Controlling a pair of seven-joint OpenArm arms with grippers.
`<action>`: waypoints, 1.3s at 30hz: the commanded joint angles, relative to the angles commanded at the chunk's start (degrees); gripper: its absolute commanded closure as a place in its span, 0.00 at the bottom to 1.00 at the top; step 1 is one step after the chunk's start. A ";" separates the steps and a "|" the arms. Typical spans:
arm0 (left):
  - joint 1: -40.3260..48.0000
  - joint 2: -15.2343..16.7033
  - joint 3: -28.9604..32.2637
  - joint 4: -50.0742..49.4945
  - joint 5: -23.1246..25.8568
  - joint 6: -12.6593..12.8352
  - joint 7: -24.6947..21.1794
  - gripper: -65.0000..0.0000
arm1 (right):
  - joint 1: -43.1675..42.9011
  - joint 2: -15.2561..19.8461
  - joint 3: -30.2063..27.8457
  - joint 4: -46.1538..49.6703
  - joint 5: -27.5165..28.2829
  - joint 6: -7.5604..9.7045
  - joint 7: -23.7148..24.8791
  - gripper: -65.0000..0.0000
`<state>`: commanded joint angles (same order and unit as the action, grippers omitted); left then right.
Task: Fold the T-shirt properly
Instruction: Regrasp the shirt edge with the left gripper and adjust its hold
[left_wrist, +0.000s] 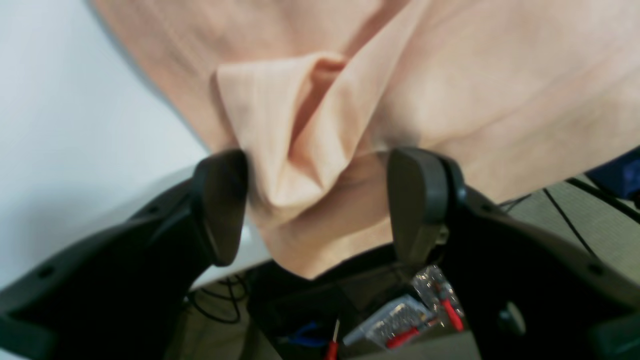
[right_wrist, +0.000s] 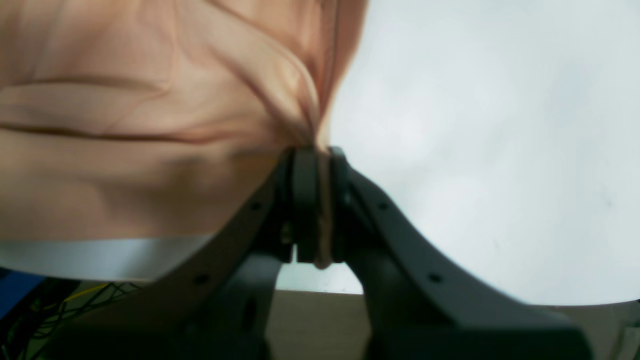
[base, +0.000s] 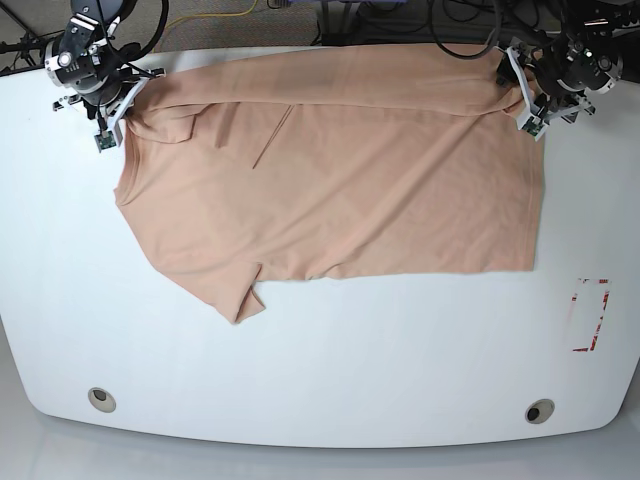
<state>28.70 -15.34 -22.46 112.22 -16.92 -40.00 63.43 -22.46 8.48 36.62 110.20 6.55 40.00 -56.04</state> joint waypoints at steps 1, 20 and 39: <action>0.00 0.00 -0.09 0.00 0.00 0.00 0.00 0.37 | 0.00 0.00 0.00 0.00 0.00 0.00 0.00 0.99; -6.59 -3.96 0.18 -0.35 4.40 0.00 0.00 0.37 | 0.18 0.00 -0.09 0.00 0.00 0.00 0.00 0.99; -7.47 -3.78 2.90 0.70 8.18 0.00 2.20 0.37 | 0.88 0.00 -0.09 0.00 0.00 0.00 0.00 0.99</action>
<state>21.23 -19.12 -19.56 112.92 -8.75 -40.00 65.63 -21.58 8.48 36.53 110.20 6.55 40.00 -56.04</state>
